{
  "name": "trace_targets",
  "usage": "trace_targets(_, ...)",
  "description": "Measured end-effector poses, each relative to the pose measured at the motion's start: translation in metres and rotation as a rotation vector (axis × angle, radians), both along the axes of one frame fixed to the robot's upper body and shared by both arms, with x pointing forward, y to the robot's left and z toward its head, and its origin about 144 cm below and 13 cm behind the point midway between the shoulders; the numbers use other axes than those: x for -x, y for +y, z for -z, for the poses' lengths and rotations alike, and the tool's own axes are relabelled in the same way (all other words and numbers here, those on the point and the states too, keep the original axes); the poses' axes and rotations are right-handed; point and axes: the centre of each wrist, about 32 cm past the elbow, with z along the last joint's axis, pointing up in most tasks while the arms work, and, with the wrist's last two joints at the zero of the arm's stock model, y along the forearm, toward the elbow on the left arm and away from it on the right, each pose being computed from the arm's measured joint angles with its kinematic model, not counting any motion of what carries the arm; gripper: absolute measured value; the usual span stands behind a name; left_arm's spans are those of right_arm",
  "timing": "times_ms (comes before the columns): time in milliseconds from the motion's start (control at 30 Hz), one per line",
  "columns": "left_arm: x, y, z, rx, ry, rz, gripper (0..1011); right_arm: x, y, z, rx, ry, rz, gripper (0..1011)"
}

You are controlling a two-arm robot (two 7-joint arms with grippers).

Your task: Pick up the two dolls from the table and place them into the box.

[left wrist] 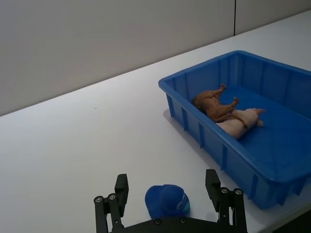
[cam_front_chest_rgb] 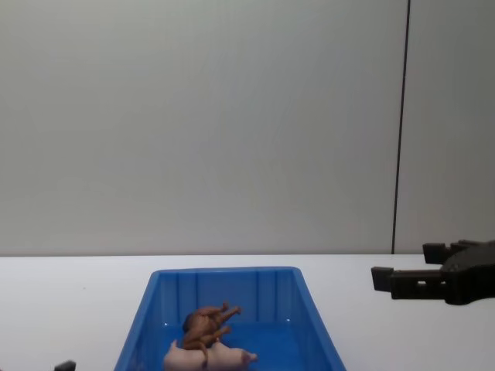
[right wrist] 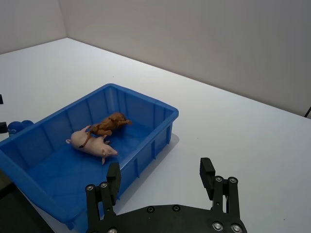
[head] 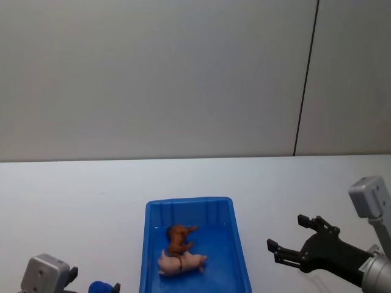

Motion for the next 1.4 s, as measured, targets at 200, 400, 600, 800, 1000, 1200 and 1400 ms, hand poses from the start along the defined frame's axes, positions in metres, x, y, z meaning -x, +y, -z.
trace_targets(200, -0.002, 0.004, 0.012, 0.02, 0.021, 0.009, 1002, 0.0, 0.0, 0.0, 0.0, 0.0, 0.0, 1001)
trace_targets(400, -0.008, 0.008, 0.023, 0.034, 0.034, 0.019, 1002, 0.0, 0.0, 0.0, 0.0, 0.0, 0.0, 1001)
trace_targets(600, -0.015, 0.012, 0.031, 0.037, 0.045, 0.027, 1001, 0.0, 0.0, 0.0, 0.0, 0.0, 0.0, 1001)
trace_targets(800, -0.022, 0.015, 0.036, 0.031, 0.057, 0.036, 979, 0.0, 0.0, 0.0, 0.0, 0.0, 0.0, 1001)
trace_targets(1000, -0.029, 0.017, 0.039, 0.02, 0.076, 0.047, 835, 0.0, 0.0, 0.0, 0.0, 0.0, 0.0, 1001)
trace_targets(1200, -0.036, 0.02, 0.036, -0.001, 0.073, 0.054, 635, 0.0, 0.0, 0.0, 0.0, 0.0, 0.0, 1001)
trace_targets(1400, -0.042, 0.023, 0.025, -0.027, 0.042, 0.057, 585, 0.0, 0.0, 0.0, 0.001, 0.0, 0.0, 1001)
